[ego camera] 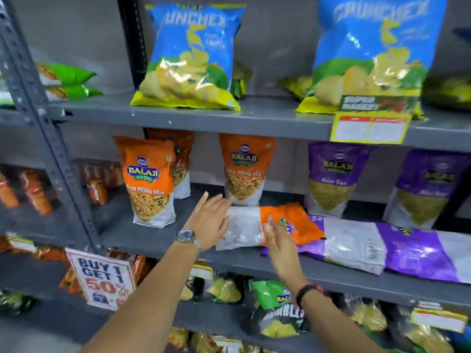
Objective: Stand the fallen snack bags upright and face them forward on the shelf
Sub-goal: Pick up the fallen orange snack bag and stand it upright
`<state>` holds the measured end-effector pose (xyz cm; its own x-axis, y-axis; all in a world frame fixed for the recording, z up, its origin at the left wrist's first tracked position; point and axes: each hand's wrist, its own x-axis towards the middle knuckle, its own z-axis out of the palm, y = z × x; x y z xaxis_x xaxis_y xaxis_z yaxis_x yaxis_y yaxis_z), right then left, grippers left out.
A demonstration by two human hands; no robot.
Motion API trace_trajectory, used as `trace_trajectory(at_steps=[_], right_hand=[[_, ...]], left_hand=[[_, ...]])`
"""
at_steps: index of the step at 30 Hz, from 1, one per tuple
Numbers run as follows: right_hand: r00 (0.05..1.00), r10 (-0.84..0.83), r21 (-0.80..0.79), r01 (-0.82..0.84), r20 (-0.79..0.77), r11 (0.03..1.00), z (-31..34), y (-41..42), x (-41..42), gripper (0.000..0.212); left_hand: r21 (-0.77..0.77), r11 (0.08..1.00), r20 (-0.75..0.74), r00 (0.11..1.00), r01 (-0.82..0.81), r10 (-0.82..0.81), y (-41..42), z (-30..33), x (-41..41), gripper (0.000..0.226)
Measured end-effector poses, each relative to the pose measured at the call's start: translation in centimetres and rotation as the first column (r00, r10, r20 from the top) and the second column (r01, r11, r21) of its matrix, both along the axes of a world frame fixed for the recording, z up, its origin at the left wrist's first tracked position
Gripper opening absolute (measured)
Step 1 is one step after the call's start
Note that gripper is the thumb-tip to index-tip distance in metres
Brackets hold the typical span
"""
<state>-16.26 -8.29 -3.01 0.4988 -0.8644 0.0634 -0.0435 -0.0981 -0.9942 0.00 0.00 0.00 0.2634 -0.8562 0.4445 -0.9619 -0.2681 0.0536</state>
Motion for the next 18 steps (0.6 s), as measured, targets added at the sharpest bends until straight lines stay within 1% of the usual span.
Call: trace_trajectory(at_steps=[1,2,3,4,6,7,8,9,10,12,14,15,16,17,18], right_hand=[[1.000,-0.024,0.079,0.024,-0.007,0.997,-1.1,0.2,1.2,0.031],[0.998,-0.046,0.118,0.049,-0.035,0.992,-2.0,0.0,2.4,0.023],[0.997,-0.056,0.178,0.065,-0.054,0.982,-2.7,0.3,3.3,0.019],[0.994,-0.056,0.249,0.078,-0.094,0.965,-3.7,0.3,4.4,0.022],[0.996,-0.071,0.446,0.091,-0.061,0.890,-4.9,0.3,6.3,0.030],[0.996,-0.085,0.511,0.089,-0.031,0.855,-5.2,0.0,6.9,0.029],[0.996,-0.092,0.554,0.081,-0.007,0.829,-5.2,-0.1,7.4,0.027],[0.995,-0.094,0.583,0.061,0.027,0.810,-5.5,-0.3,8.0,0.031],[0.994,-0.094,0.608,0.036,0.063,0.793,-5.7,-0.6,8.4,0.039],[0.983,-0.130,0.665,0.009,0.132,0.747,-6.0,-1.2,9.4,0.047],[0.971,-0.177,0.689,0.018,0.161,0.725,-6.3,-1.6,9.9,0.046],[0.965,-0.204,0.690,0.034,0.166,0.723,-6.3,-1.6,10.1,0.045],[0.962,-0.226,0.678,0.063,0.155,0.733,-6.5,-1.6,10.2,0.044],[0.956,-0.245,0.660,0.082,0.158,0.747,-6.7,-1.5,10.2,0.043],[0.953,-0.253,0.637,0.091,0.168,0.765,-6.7,-1.4,10.2,0.043]], left_hand=[[0.055,0.998,-0.061,0.998,-0.017,0.020,-0.5,-0.6,1.2,0.045],[0.087,0.996,-0.099,0.995,-0.002,0.011,-1.2,-1.2,2.6,0.046],[0.117,0.993,-0.140,0.990,0.003,0.013,-2.0,-1.9,4.0,0.047],[0.161,0.987,-0.189,0.982,0.013,0.018,-2.9,-2.6,5.6,0.047],[0.215,0.976,-0.281,0.959,0.035,0.027,-5.0,-3.8,7.9,0.048],[0.230,0.972,-0.325,0.945,0.042,0.036,-6.0,-4.2,8.8,0.048],[0.241,0.969,-0.364,0.931,0.059,0.034,-7.1,-4.5,9.5,0.047],[0.264,0.962,-0.409,0.912,0.075,0.041,-8.1,-4.8,10.1,0.047],[0.285,0.954,-0.448,0.892,0.090,0.049,-9.0,-4.9,10.5,0.047],[0.323,0.936,-0.571,0.818,0.139,0.076,-10.7,-5.2,11.0,0.051],[0.343,0.920,-0.714,0.689,0.188,0.125,-11.8,-5.1,11.3,0.054],[0.346,0.914,-0.771,0.620,0.215,0.146,-12.1,-5.0,11.4,0.049],[0.347,0.904,-0.810,0.565,0.248,0.156,-12.4,-4.9,11.6,0.039],[0.345,0.897,-0.834,0.529,0.275,0.158,-12.6,-4.7,11.7,0.029],[0.330,0.896,-0.854,0.499,0.298,0.149,-12.5,-4.5,11.9,0.026]])
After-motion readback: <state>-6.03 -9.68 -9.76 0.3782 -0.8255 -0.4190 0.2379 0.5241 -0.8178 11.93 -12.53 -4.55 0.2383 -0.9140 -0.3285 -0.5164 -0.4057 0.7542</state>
